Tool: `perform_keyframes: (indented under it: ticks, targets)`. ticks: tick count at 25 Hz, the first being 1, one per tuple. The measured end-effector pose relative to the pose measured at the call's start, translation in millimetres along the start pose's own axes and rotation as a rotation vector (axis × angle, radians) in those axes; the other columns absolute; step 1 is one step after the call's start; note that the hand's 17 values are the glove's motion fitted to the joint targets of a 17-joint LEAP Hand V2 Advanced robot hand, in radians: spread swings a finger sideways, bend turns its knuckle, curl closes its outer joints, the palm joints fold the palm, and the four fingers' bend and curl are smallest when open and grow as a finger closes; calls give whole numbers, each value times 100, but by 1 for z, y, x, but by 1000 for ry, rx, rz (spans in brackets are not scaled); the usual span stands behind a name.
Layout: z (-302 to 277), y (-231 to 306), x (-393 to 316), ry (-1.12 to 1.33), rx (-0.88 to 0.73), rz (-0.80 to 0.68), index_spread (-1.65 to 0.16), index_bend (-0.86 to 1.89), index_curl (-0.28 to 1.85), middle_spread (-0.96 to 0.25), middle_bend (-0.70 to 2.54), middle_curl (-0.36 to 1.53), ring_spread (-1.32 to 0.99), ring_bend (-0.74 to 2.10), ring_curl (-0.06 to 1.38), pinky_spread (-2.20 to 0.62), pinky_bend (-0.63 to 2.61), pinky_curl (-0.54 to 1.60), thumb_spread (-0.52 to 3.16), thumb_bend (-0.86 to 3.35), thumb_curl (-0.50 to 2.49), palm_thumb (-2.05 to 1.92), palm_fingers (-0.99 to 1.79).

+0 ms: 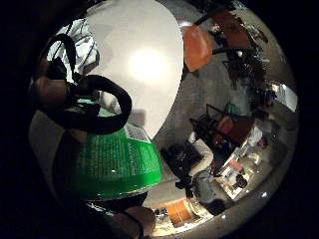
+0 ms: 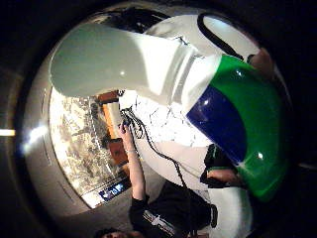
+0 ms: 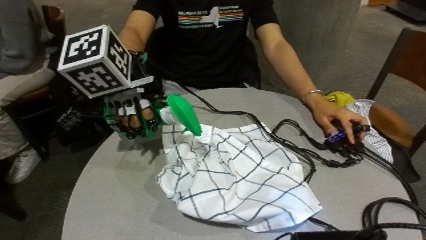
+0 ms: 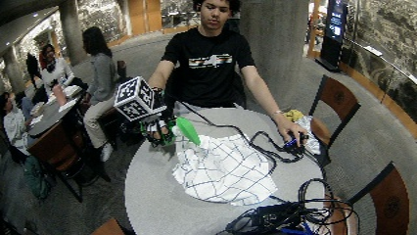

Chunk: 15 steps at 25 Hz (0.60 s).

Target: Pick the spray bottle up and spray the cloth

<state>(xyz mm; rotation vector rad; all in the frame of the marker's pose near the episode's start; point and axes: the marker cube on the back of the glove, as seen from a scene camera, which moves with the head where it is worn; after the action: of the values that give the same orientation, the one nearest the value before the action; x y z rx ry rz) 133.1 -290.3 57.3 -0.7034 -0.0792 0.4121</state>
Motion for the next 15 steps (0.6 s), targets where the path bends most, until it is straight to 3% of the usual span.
perform_keyframes:
  ticks: [15]
  targets:
    - [0,1,-2,13,7,13,-20,10,26,-1,23,44,-1,49,38,7,53,32,66,-3,60,97,108]
